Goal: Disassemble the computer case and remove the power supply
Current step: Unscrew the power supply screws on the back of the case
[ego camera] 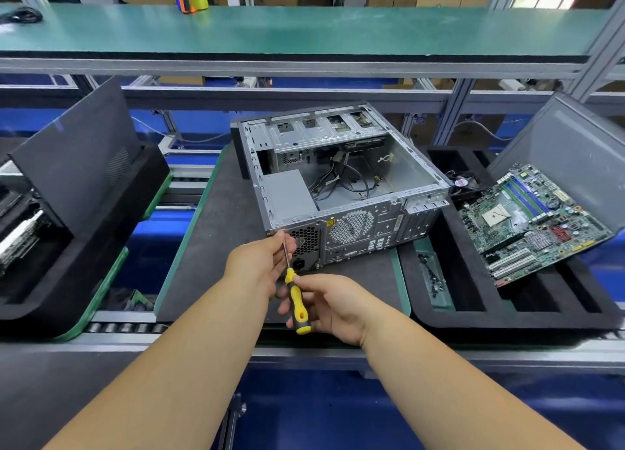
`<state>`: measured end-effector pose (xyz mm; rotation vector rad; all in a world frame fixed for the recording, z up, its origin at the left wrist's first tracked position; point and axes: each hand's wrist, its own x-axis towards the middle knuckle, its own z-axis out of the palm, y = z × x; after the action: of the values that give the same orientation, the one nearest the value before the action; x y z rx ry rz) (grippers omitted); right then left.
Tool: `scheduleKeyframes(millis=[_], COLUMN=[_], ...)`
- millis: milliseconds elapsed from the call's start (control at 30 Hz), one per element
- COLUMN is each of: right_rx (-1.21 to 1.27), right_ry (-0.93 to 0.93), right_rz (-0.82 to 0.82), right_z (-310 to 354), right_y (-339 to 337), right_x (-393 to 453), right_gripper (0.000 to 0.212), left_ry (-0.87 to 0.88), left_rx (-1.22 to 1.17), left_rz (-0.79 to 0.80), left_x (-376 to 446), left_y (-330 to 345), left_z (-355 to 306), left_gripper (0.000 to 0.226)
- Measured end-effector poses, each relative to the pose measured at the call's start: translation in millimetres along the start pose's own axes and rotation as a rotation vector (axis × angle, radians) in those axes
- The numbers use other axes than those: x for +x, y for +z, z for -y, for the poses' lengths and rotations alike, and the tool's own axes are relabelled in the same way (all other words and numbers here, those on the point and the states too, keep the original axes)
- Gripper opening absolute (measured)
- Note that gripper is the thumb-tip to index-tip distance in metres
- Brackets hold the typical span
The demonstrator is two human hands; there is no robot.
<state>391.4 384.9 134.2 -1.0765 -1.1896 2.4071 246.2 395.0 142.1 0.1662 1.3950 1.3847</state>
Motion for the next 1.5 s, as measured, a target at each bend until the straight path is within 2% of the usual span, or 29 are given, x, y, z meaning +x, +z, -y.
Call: scheduleKeyframes(millis=[267, 533, 700, 800, 867, 1000, 1300, 1500], right_rx=[-0.159, -0.253, -0.359, -0.415, -0.331, -0.082, -0.098, -0.139], right_ry=[-0.062, -0.112, -0.132, -0.107, -0.071, -0.007, -0.106, -0.113], right_rz=[-0.081, -0.212, -0.283, -0.238, -0.151, 0.005, -0.039, -0.076], right_z=[5.2, 2.2, 2.0, 0.4, 0.1, 1.7, 3.5, -2.6], right_y=[1.6, 3.2, 6.4, 9.2, 8.3, 0.0, 1.4, 4.8], right_x=[-0.2, 9.4, 10.2, 10.9, 8.2, -2.9, -1.3, 7.1], right_gripper=[0.012, 0.032, 0.027, 0.019, 0.016, 0.032, 0.013, 0.012], left_ry=[0.019, 0.030, 0.032, 0.044, 0.040, 0.005, 0.037, 0.040], left_rx=[-0.031, -0.031, -0.007, 0.001, -0.002, 0.072, 0.044, -0.004], left_rz=[0.027, 0.022, -0.015, -0.039, -0.045, -0.028, 0.001, 0.021], left_x=[-6.4, -10.5, -9.4, -6.4, -4.8, -4.8, -4.1, -4.2], left_y=[-1.1, -2.3, 3.5, 4.6, 4.5, 3.9, 3.1, 0.5], left_z=[0.5, -0.4, -0.4, 0.0, 0.4, 0.5, 1.2, -0.9], left_gripper=[0.015, 0.014, 0.012, 0.013, 0.013, 0.017, 0.018, 0.013])
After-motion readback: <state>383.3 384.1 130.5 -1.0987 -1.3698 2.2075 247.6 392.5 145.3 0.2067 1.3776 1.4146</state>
